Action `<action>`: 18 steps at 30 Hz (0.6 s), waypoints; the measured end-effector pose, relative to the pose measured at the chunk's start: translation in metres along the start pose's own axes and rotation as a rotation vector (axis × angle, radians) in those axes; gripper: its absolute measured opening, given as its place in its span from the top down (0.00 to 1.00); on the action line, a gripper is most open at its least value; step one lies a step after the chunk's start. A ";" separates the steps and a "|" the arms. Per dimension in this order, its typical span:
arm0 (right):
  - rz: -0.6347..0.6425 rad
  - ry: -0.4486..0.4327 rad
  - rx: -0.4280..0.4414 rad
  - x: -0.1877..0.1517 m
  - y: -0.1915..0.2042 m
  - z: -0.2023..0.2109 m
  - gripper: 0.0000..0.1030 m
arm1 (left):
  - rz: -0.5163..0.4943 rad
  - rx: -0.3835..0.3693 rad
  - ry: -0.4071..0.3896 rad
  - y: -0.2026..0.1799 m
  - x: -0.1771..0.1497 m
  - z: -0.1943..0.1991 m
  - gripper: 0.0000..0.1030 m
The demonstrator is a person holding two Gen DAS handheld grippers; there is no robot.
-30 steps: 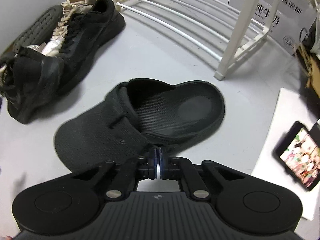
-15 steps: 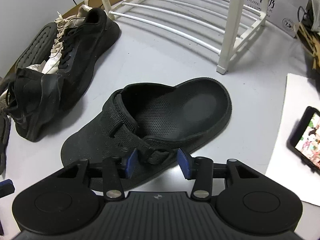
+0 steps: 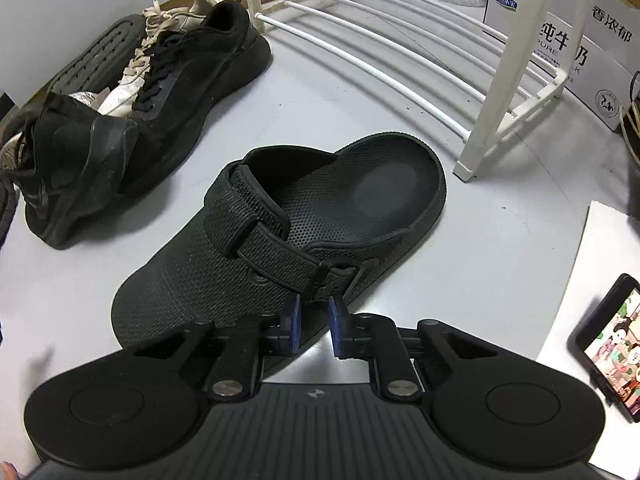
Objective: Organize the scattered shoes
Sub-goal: 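Lift the clog with the right gripper and turn it toward the rack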
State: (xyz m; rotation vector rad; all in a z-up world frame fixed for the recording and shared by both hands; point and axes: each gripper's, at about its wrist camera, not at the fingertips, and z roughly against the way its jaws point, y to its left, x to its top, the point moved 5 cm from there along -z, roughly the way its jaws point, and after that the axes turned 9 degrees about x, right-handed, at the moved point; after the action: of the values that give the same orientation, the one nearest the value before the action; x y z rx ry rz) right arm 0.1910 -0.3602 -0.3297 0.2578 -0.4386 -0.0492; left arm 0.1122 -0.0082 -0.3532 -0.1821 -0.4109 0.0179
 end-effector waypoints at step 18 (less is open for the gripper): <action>-0.118 -0.020 -0.097 -0.002 -0.018 0.020 0.17 | -0.021 0.008 0.005 -0.002 -0.001 -0.003 0.27</action>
State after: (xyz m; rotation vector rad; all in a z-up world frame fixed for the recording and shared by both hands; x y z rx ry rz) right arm 0.1802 -0.3818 -0.3175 0.1878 -0.4398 -0.1880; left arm 0.1122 -0.0111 -0.3561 -0.1700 -0.4075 -0.0021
